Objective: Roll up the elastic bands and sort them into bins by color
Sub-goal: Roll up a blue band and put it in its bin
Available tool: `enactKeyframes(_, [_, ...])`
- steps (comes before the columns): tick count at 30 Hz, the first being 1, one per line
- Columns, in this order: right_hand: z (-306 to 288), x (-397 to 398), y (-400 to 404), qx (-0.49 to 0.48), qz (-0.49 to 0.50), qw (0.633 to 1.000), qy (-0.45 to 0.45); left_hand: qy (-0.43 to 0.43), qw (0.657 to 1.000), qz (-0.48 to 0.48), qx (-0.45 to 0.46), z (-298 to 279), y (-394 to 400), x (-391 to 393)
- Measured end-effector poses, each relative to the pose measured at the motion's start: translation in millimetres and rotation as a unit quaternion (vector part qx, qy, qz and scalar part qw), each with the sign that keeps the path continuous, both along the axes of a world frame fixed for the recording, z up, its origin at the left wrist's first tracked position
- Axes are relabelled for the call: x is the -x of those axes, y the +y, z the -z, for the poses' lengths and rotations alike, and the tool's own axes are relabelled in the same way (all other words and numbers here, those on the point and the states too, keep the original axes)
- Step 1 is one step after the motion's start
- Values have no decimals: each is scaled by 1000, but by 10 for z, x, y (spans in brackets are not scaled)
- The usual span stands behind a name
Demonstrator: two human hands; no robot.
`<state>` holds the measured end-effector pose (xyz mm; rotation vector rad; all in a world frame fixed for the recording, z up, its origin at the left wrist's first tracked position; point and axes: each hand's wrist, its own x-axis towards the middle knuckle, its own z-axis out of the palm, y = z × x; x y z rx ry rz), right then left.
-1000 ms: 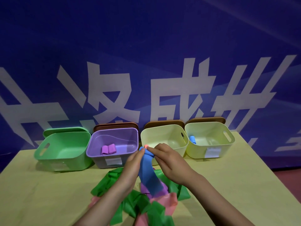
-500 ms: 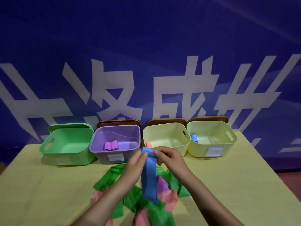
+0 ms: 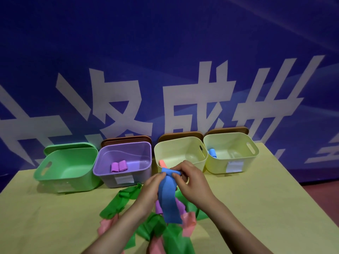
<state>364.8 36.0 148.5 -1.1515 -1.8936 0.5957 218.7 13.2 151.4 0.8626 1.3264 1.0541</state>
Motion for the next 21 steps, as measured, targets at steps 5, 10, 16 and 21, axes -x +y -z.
enactKeyframes(5, [-9,-43,72,-1,-53,998,-22,-12,1000,8,-18,15,30,-13])
enactKeyframes(10, [-16,-1,74,64,-36,996,51,30,998,5,-49,21,75,-25])
enactKeyframes(16, [-11,-51,1,133,-58,980,133,79,994,24,-71,40,39,4])
enactKeyframes(21, [-18,-33,29,222,-69,957,175,130,984,54,-108,-31,52,53])
